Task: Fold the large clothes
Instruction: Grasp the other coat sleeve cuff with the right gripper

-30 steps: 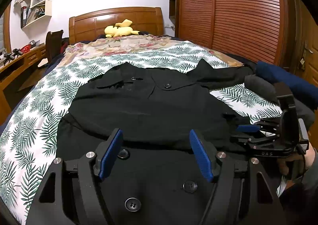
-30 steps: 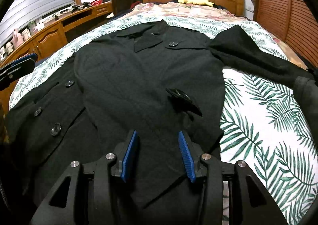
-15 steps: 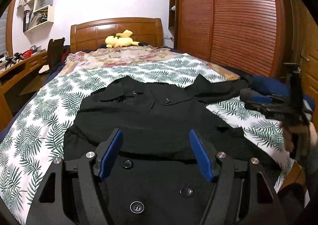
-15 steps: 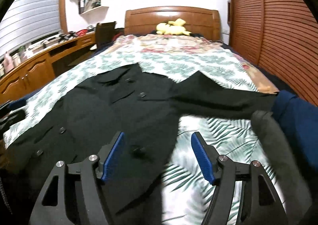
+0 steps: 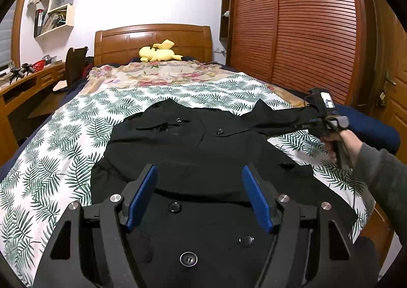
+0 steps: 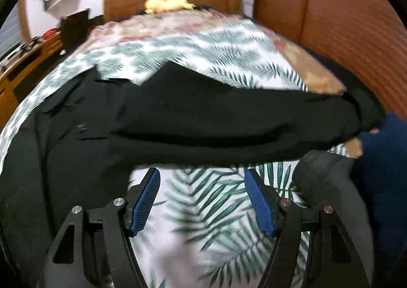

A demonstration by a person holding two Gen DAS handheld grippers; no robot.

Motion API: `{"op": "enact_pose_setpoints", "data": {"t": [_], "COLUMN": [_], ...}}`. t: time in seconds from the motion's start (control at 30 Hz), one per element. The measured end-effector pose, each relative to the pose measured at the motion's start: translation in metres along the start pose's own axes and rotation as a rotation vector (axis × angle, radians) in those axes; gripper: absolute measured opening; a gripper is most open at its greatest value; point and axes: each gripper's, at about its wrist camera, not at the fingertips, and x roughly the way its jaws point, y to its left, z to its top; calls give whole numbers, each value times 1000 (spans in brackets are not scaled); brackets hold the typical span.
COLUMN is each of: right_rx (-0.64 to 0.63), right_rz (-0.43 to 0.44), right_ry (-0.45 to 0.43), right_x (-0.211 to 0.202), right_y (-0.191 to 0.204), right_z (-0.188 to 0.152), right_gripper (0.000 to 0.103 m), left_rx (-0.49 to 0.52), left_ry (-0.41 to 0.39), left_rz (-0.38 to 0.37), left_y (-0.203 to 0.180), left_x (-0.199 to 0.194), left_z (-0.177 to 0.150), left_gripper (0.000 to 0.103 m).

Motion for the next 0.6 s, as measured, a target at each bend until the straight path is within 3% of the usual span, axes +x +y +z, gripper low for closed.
{"op": "enact_pose_setpoints", "data": {"t": [0.1, 0.23, 0.4, 0.6], "right_rx": [113, 165, 199, 231], "right_rz": [12, -59, -132, -85], "right_ry": [22, 66, 108, 111], "right_x": [24, 52, 65, 70], "right_y": [-23, -37, -24, -20], "right_z": [12, 23, 28, 27], "right_gripper": [71, 71, 71, 71], "left_rx": [-3, 13, 8, -6], "left_ry": [10, 20, 30, 25], "left_rz": [1, 15, 25, 16], "left_y": [3, 6, 12, 16], "left_x": [0, -1, -2, -6], "left_z": [-3, -6, -8, -7], "left_gripper": [71, 71, 71, 71]}}
